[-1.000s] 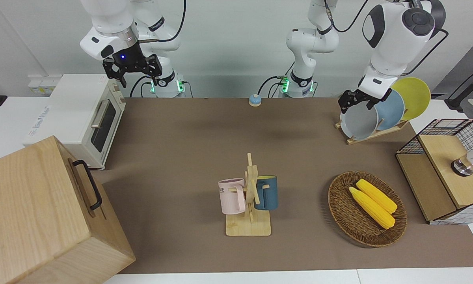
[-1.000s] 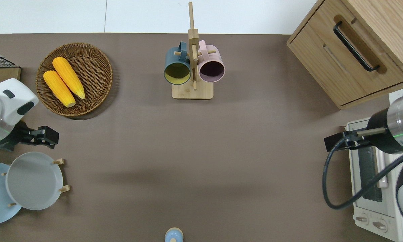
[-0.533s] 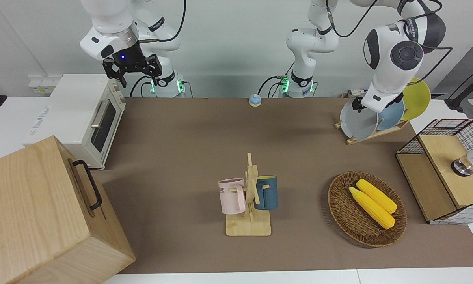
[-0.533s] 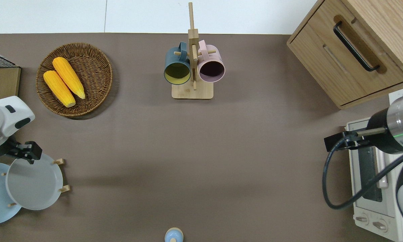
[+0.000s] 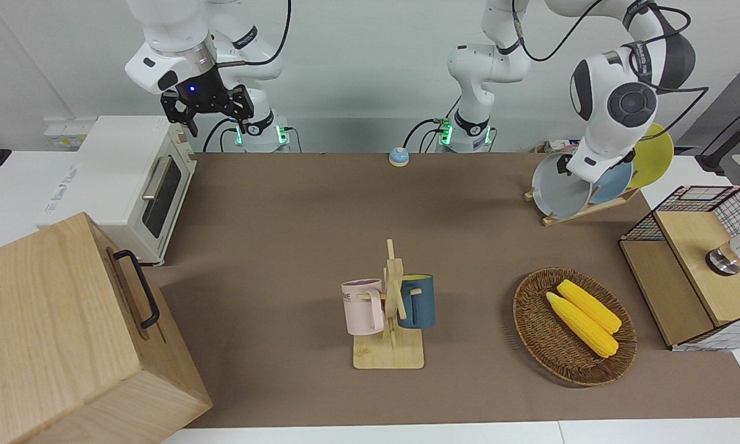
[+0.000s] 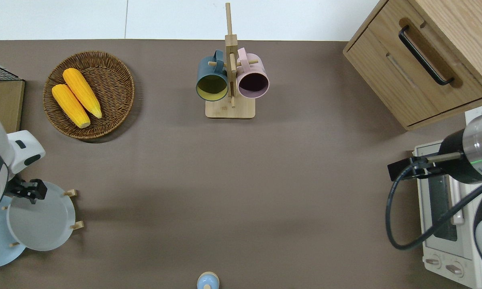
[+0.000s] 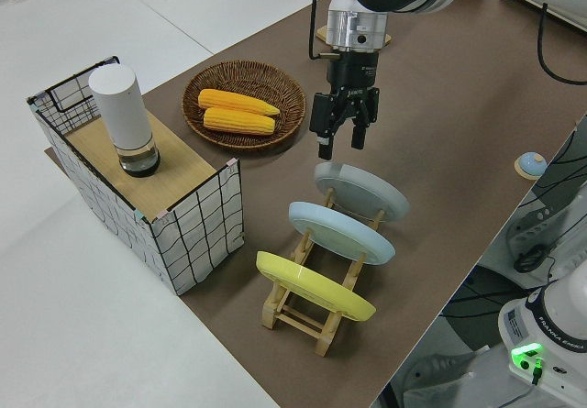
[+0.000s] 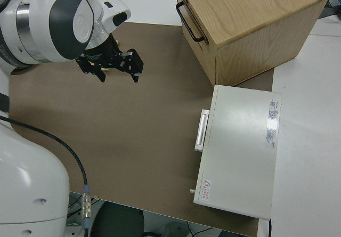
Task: Pick gray plate from low plate rack and place it on table with left arm
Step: 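Grasp the rim of the front gray plate with the left gripper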
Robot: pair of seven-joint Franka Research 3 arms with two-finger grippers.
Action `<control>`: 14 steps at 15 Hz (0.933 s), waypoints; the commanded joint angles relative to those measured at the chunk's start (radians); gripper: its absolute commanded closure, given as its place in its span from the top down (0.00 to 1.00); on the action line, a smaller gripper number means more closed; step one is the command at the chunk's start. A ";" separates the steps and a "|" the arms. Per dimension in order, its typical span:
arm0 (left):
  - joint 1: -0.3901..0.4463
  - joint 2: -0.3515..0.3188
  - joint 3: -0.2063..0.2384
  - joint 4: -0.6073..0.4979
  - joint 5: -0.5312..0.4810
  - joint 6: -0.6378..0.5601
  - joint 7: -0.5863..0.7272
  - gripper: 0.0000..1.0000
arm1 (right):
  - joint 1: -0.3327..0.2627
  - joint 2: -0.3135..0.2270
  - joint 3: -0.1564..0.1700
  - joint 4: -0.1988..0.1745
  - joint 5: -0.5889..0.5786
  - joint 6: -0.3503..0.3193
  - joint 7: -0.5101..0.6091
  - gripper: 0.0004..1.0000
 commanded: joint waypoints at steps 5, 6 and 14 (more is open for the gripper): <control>0.003 -0.114 0.029 -0.190 0.052 0.129 -0.005 0.79 | -0.015 -0.005 0.007 0.006 0.004 -0.015 -0.003 0.99; 0.003 -0.115 0.029 -0.192 0.051 0.129 -0.005 0.58 | -0.013 -0.005 0.007 0.006 0.004 -0.015 -0.003 0.99; 0.003 -0.115 0.029 -0.189 0.046 0.121 -0.005 0.09 | -0.015 -0.005 0.007 0.006 0.004 -0.015 -0.003 0.99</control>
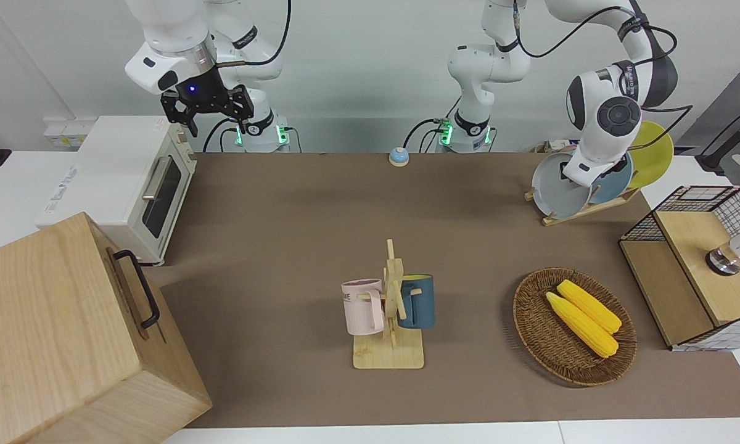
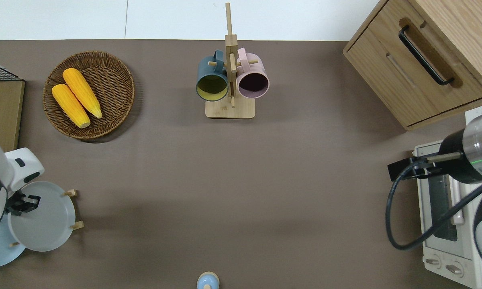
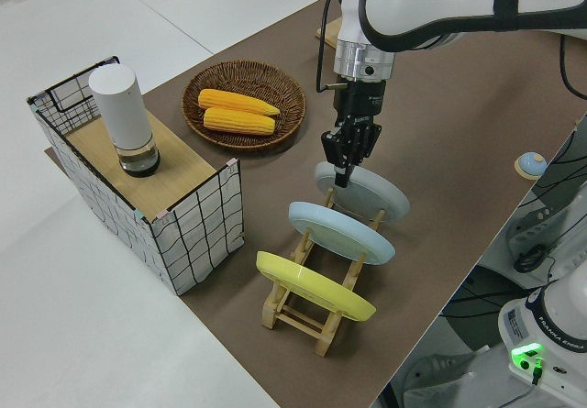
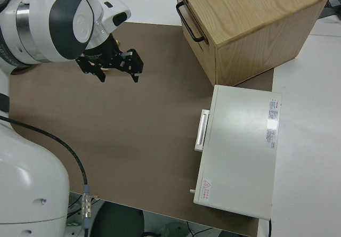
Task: Pick gray plate from low plate rack and place it on table with left arm
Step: 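Grasp the rim of the front gray plate with the left gripper, then lift the gray plate out of the rack and carry it farther from the robot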
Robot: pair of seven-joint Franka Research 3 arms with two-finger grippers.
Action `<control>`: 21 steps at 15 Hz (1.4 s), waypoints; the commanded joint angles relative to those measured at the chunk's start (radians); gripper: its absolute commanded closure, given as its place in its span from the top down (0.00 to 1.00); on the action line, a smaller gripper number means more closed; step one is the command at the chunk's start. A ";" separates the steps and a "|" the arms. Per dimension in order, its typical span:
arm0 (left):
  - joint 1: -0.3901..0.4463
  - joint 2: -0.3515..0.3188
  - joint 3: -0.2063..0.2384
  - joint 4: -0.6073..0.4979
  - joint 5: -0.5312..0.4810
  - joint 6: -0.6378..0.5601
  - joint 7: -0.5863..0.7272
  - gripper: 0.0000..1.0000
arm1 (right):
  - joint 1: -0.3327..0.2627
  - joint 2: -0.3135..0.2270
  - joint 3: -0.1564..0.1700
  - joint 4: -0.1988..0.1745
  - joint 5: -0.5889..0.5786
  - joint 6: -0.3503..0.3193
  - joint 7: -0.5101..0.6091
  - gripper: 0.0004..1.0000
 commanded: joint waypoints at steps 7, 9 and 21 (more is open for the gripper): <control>-0.011 -0.048 0.000 0.018 0.023 -0.023 0.005 0.09 | -0.015 -0.005 0.007 0.006 0.004 -0.015 -0.003 0.99; -0.014 -0.048 -0.015 0.080 0.017 -0.093 0.006 0.09 | -0.015 -0.005 0.007 0.006 0.004 -0.015 -0.003 0.99; -0.022 -0.048 -0.092 0.162 -0.392 -0.180 -0.010 0.09 | -0.013 -0.005 0.007 0.006 0.004 -0.015 -0.003 0.99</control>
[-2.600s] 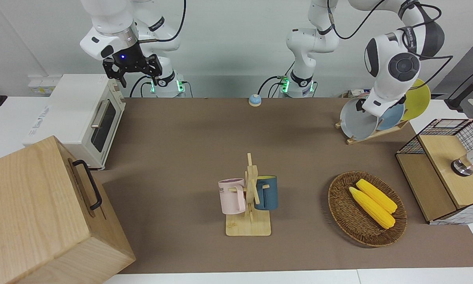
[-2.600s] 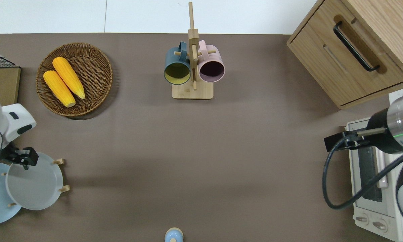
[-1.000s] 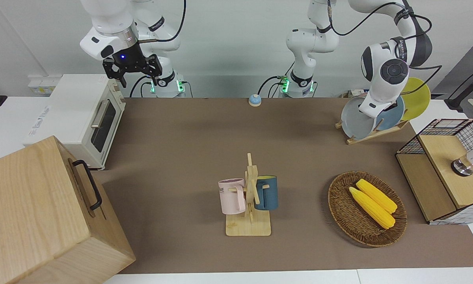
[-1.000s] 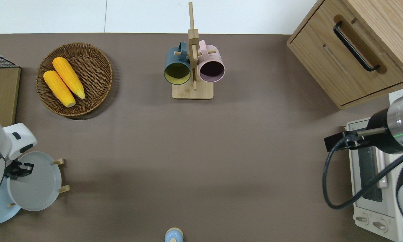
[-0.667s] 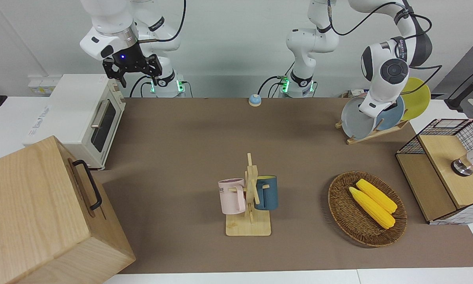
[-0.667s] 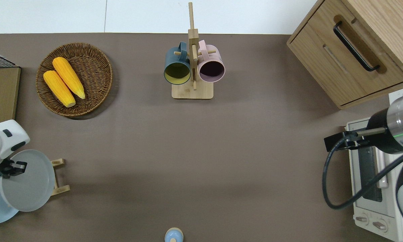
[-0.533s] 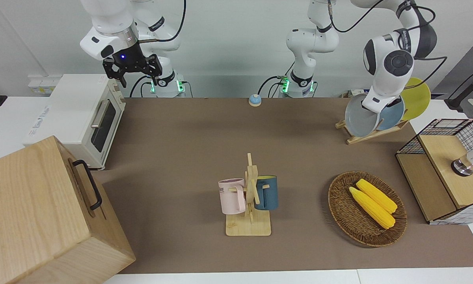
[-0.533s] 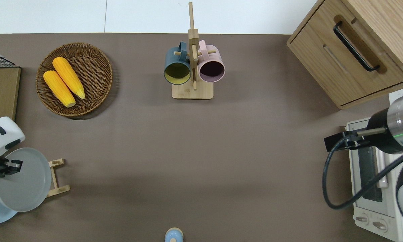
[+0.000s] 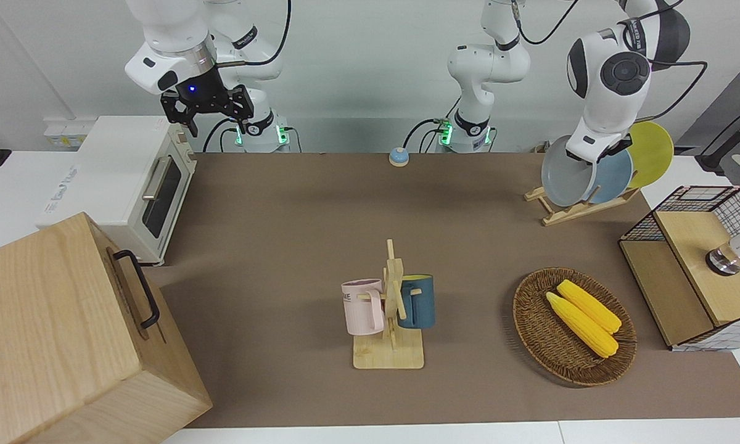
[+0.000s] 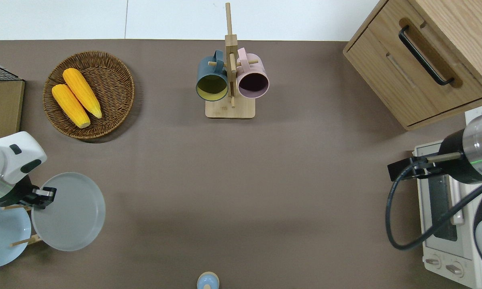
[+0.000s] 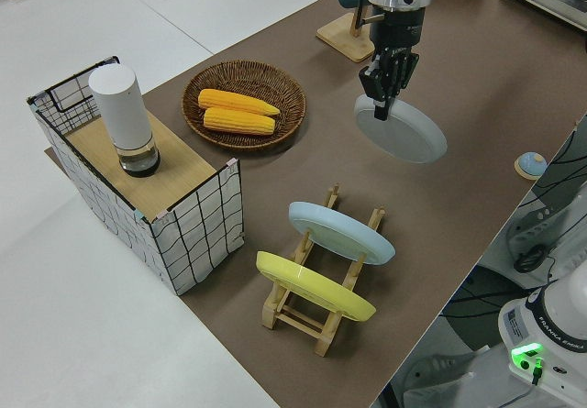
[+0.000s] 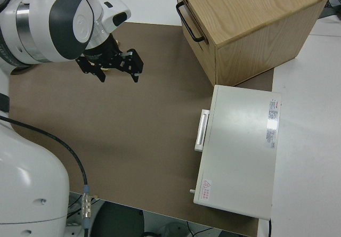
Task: Pick gray plate from low plate rack and place it on table with left arm
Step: 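Lift the gray plate out of the rack and carry it farther from the robot, then lower the gray plate flat onto the table and open the left gripper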
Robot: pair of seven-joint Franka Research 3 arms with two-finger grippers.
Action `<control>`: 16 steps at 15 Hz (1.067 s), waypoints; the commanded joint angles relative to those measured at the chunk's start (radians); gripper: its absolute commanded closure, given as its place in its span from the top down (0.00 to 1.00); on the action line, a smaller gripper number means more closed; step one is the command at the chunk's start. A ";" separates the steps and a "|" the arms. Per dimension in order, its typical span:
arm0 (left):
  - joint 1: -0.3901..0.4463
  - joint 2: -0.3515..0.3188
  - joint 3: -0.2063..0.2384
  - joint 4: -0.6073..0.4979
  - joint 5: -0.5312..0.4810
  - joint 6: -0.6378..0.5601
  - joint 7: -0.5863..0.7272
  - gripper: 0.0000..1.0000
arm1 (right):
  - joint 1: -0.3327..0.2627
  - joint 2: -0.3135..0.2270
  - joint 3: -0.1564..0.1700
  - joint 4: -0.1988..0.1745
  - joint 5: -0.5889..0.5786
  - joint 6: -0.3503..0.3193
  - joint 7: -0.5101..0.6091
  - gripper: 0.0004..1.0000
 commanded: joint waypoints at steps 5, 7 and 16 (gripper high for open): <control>-0.013 -0.009 0.007 -0.144 -0.231 0.148 -0.008 0.06 | -0.013 -0.005 0.007 0.006 0.004 -0.015 -0.003 0.99; -0.013 -0.026 0.004 -0.207 -0.257 0.219 -0.010 0.03 | -0.013 -0.005 0.007 0.006 0.004 -0.015 -0.003 0.99; -0.011 -0.008 -0.057 -0.387 -0.362 0.405 -0.082 0.00 | -0.015 -0.005 0.007 0.006 0.004 -0.015 -0.003 0.99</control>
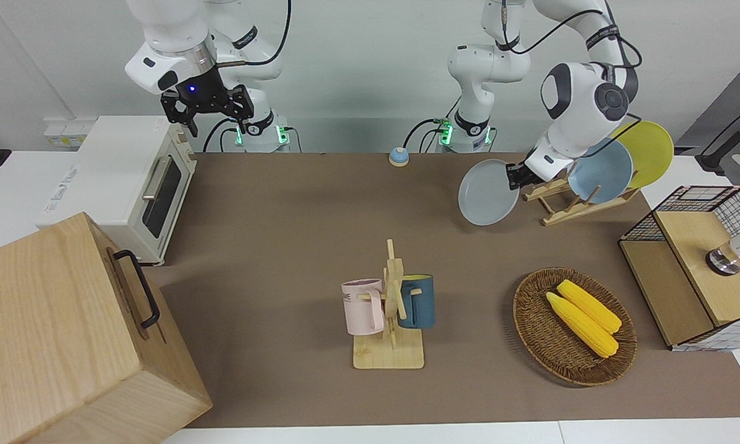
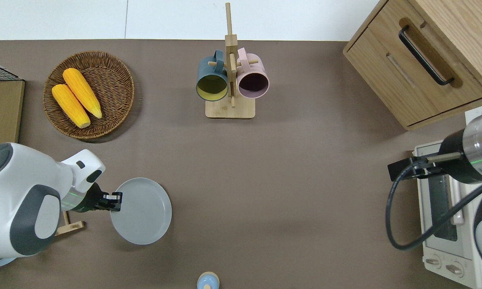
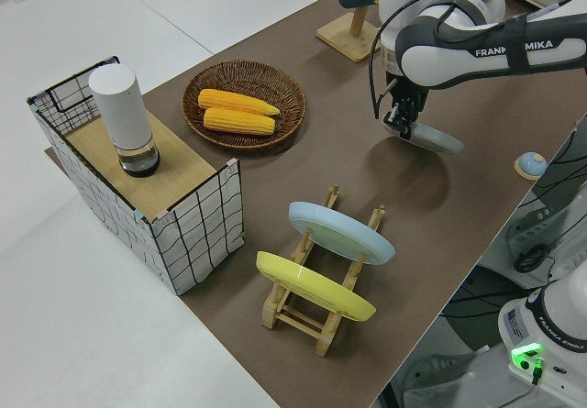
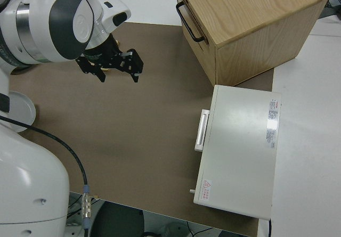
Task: Pick gray plate from low plate rack and place it on table with left arm
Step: 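Lower the gray plate flat onto the table and open the left gripper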
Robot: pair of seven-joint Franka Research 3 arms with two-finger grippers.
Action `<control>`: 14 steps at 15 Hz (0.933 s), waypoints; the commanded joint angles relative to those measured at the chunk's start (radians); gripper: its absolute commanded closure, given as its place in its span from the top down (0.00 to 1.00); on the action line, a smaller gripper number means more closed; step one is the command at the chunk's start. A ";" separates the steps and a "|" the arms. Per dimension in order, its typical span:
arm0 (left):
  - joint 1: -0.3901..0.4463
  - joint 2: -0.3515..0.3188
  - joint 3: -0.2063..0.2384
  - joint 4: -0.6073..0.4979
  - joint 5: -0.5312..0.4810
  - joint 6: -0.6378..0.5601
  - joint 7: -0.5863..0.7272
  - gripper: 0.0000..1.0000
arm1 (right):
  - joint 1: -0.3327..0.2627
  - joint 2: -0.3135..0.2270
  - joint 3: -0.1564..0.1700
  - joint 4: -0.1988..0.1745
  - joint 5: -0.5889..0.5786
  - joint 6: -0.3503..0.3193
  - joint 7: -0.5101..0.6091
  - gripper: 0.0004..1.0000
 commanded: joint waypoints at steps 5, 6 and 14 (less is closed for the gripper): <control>0.002 0.004 -0.002 -0.061 -0.010 0.052 -0.012 0.73 | -0.015 -0.005 0.007 0.006 0.004 -0.015 -0.003 0.99; 0.002 0.003 -0.002 -0.061 -0.006 0.056 -0.012 0.79 | -0.013 -0.005 0.007 0.006 0.004 -0.015 -0.003 0.99; 0.005 -0.005 0.009 -0.029 0.011 0.067 -0.023 0.99 | -0.015 -0.005 0.007 0.006 0.004 -0.015 -0.003 0.99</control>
